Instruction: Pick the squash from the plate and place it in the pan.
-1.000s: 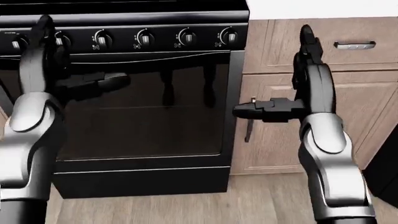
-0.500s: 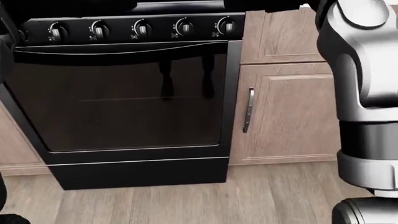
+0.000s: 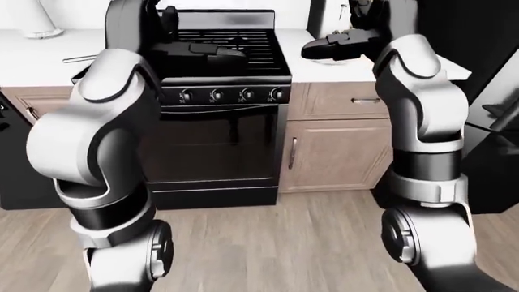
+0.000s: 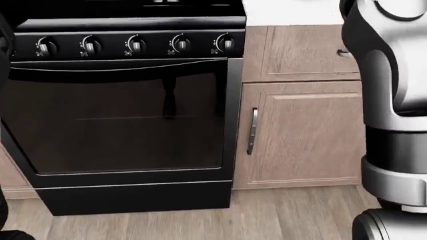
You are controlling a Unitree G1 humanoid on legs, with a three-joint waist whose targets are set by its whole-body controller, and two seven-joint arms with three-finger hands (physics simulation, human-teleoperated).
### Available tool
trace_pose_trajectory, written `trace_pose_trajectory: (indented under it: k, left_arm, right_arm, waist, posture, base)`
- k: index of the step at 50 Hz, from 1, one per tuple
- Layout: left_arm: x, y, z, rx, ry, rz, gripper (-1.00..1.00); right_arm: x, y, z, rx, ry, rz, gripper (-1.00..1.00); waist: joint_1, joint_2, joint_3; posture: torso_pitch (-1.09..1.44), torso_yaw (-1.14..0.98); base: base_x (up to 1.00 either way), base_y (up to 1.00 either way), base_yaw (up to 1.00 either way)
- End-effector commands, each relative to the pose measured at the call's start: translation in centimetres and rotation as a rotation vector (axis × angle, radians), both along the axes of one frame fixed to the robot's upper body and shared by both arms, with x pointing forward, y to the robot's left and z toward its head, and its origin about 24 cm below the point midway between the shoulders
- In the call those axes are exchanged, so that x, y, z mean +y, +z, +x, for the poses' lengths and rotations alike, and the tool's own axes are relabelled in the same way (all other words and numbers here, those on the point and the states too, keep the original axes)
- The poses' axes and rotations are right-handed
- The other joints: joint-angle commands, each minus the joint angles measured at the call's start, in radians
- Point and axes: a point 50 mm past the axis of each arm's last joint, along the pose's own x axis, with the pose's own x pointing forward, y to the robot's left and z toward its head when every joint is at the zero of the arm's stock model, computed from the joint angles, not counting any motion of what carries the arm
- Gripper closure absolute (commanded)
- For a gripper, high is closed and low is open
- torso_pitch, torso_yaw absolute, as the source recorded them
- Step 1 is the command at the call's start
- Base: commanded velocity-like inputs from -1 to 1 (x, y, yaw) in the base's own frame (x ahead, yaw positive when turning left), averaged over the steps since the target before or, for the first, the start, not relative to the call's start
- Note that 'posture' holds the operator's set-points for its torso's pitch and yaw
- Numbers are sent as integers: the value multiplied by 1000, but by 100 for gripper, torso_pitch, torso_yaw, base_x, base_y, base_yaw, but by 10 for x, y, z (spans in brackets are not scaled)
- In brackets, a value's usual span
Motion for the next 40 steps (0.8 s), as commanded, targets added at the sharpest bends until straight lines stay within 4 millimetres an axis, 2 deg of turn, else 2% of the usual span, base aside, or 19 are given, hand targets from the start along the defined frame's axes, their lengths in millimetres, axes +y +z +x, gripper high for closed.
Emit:
trace_pose_trajectory:
  k: [1,3,4,5,8,11,17,18,19,23,26,29,31,33,34,36,37,40]
  left_arm:
    - [-2,11,-4,-63,-11,-8,-100]
    - [-1,13,-4,-64,-7,-14,-100]
    - [-1,13,-4,-65,-6,-16,-100]
    - [-1,13,-4,-65,-5,-17,-100]
    - [0,13,-3,-66,-2,-23,-100]
    - [1,13,-3,-65,-1,-25,-100]
    - [0,13,-3,-71,-3,-23,-100]
    - [0,13,-3,-71,-3,-22,-100]
    - [0,13,-4,-71,-4,-22,-100]
    - [0,13,-4,-72,-3,-22,-100]
    - [1,13,-4,-74,-1,-24,-100]
    - [1,14,-4,-74,1,-24,-100]
    - [1,13,-3,-72,3,-25,-100]
    - [1,12,-3,-72,3,-25,-100]
    - [1,13,-3,-72,3,-25,-100]
    - [1,13,-3,-72,4,-26,-100]
    - [1,13,-3,-72,4,-26,-100]
    - [1,13,-4,-72,3,-25,-100]
  right_arm:
    - [-3,16,-6,-70,-14,4,-100]
    - [-1,16,-6,-70,-10,0,-100]
    - [-1,16,-6,-70,-9,-1,-100]
    - [-1,15,-6,-69,-10,-1,-100]
    - [-1,15,-5,-67,-11,-4,-100]
    - [0,15,-5,-68,-12,-9,-100]
    - [3,14,-5,-68,-8,-20,-100]
    - [2,14,-5,-69,-8,-19,-100]
    - [2,14,-5,-69,-9,-19,-100]
    - [5,14,-6,-70,-4,-29,-100]
    - [4,14,-6,-71,-8,-27,-100]
    - [4,14,-6,-70,-8,-30,-100]
    - [4,13,-6,-69,-7,-29,-100]
    - [4,14,-7,-69,-5,-28,-100]
    - [5,14,-6,-69,-5,-30,-100]
    - [4,14,-6,-68,-5,-27,-100]
    - [5,14,-6,-68,-5,-27,-100]
    - [5,13,-6,-68,-3,-27,-100]
  waist:
    - [-3,8,-12]
    - [2,-22,-9]
    - [4,-48,-12]
    - [6,-99,-25]
    - [5,-75,-8]
    - [5,-43,-13]
    - [6,-44,-11]
    - [3,-39,5]
    - [-3,-48,17]
    - [-10,-56,25]
    - [-16,-52,29]
    - [-22,-38,31]
    - [-28,-17,28]
    - [-36,25,18]
    - [-27,3,2]
    - [-21,21,-9]
    - [-22,43,-14]
    - [-14,56,-25]
  posture:
    - [0,0]
    - [0,0]
    - [0,0]
    - [0,0]
    - [0,0]
    - [0,0]
    - [0,0]
    - [0,0]
    - [0,0]
    - [0,0]
    - [0,0]
    - [0,0]
    - [0,0]
    - [0,0]
    - [0,0]
    - [0,0]
    - [0,0]
    - [0,0]
  base:
    - [0,-51,0]
    - [0,-50,0]
    - [0,-48,0]
    - [0,-50,0]
    - [0,-49,0]
    - [0,-33,0]
    - [0,-14,0]
    - [0,0,0]
    - [0,0,0]
    - [0,0,0]
    - [0,0,0]
    - [0,0,0]
    - [0,0,0]
    - [0,0,0]
    - [0,-5,0]
    - [0,-19,0]
    - [0,-31,0]
    - [0,-39,0]
